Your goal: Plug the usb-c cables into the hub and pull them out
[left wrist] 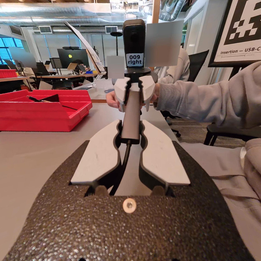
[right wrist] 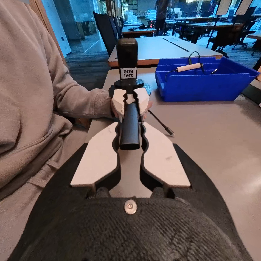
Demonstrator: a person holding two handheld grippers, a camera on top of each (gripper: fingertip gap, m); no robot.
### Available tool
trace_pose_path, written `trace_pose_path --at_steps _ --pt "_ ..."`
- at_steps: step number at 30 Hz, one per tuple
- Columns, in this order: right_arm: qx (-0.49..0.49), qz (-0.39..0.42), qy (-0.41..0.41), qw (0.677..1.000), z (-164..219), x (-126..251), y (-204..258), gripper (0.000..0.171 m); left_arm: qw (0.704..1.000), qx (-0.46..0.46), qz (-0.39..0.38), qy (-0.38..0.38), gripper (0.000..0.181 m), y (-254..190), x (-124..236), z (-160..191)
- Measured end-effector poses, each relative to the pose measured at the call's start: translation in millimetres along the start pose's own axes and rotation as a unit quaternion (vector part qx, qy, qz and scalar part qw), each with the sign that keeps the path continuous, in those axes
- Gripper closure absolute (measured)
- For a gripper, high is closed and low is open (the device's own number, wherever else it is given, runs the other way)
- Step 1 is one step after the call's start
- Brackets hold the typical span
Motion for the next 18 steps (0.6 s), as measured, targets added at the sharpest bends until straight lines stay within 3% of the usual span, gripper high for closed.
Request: trace_pose_path --at_steps 11,12,15,18 --pt "0.021 0.03 0.051 0.998 -1.0 -4.3 -3.9 0.147 0.999 -0.027 -0.026 -0.006 0.156 2.4 1.8 -1.2" --pt "0.026 0.033 0.049 0.998 -5.2 -1.6 -3.8 0.147 0.998 -0.038 -0.053 -0.007 0.148 5.2 1.9 -2.2" --pt "0.058 0.078 0.059 0.994 -24.4 17.5 -14.3 0.147 0.984 -0.085 -0.156 -0.025 0.1 16.1 7.3 -10.9" --pt "0.098 0.164 0.051 0.98 -64.4 51.9 -38.6 0.147 0.962 -0.115 -0.244 -0.029 0.092 29.0 16.6 -10.3"
Point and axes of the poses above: each gripper's, where its closed fingertips meet, x back along the fingers, z out of its underside, y = z × x across the jaws, the point moved 5 cm from there along x, back along the fingers, and after that the axes turned 11 degrees about -x, right-handed, at the moved point
